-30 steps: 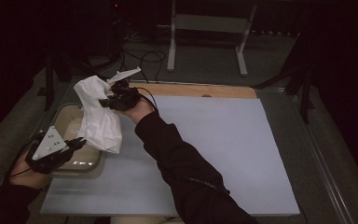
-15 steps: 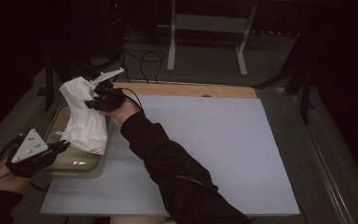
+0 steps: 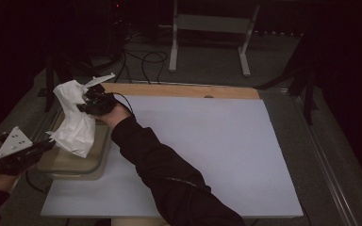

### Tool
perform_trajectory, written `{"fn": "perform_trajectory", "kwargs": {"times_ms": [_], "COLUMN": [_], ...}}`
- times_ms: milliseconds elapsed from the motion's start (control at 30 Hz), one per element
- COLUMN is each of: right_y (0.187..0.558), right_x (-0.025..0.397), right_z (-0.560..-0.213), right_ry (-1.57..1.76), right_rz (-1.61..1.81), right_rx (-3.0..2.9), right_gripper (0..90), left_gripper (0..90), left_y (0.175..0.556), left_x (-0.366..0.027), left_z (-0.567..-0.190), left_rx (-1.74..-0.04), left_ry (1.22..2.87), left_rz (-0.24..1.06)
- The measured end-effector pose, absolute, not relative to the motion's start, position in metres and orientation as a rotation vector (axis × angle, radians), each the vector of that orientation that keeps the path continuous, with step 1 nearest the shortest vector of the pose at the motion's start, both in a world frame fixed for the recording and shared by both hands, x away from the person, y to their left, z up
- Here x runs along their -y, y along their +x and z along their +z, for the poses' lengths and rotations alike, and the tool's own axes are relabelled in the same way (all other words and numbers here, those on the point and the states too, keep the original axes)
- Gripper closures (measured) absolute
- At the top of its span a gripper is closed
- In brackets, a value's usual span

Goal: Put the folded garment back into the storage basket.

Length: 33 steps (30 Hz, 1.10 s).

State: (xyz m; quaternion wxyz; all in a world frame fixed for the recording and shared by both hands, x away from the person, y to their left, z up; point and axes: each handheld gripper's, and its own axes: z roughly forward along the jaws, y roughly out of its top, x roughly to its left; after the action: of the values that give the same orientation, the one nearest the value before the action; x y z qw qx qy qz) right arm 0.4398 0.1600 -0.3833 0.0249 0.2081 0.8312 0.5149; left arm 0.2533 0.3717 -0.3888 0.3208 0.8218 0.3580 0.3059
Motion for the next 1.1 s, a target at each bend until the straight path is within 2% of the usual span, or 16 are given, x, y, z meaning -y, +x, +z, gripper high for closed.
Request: {"fn": "perform_trajectory", "kwargs": {"times_ms": [300,333,367,433,533,600,667,700,800,900,1033,1100], "right_y": [0.442,0.442,0.441,0.441,0.439,0.438,0.438,0.438,0.433,0.432,0.429,0.427], "right_x": [-0.166,-0.167,-0.167,-0.167,-0.165,-0.163,-0.161,-0.161,-0.157,-0.156,-0.149,-0.146], "right_z": [-0.405,-0.408,-0.411,-0.416,-0.419,-0.42,-0.421,-0.421,-0.421,-0.421,-0.418,-0.416], "right_ry": [0.706,0.718,0.72,0.766,0.786,0.789,0.766,0.766,0.721,0.699,0.686,0.679], "right_rz": [1.57,1.541,1.521,1.51,1.508,1.503,1.508,1.508,1.509,1.508,1.519,1.521], "right_rx": [-2.569,-2.58,-2.568,-2.571,-2.57,-2.594,-2.625,-2.625,-2.66,-2.671,-2.659,-2.654], "right_gripper": [78.3,76.5,71.5,53.0,30.6,22.0,16.3,16.3,10.0,9.3,9.3,9.3], "left_gripper": [86.7,85.7,83.0,60.1,39.4,32.9,27.4,27.4,15.9,13.4,0.8,0.3], "left_y": [0.26,0.262,0.264,0.267,0.269,0.27,0.271,0.272,0.273,0.274,0.276,0.276], "left_x": [-0.375,-0.374,-0.373,-0.373,-0.369,-0.368,-0.365,-0.363,-0.359,-0.353,-0.348,-0.346], "left_z": [-0.4,-0.403,-0.405,-0.407,-0.412,-0.412,-0.413,-0.413,-0.413,-0.412,-0.412,-0.413], "left_rx": [-0.974,-0.992,-1.012,-1.026,-1.044,-1.043,-1.045,-1.043,-1.038,-1.039,-1.004,-1.003], "left_ry": [2.159,2.164,2.166,2.172,2.147,2.149,2.152,2.15,2.132,2.132,2.137,2.141], "left_rz": [0.766,0.731,0.707,0.676,0.634,0.622,0.603,0.592,0.583,0.581,0.531,0.531]}}
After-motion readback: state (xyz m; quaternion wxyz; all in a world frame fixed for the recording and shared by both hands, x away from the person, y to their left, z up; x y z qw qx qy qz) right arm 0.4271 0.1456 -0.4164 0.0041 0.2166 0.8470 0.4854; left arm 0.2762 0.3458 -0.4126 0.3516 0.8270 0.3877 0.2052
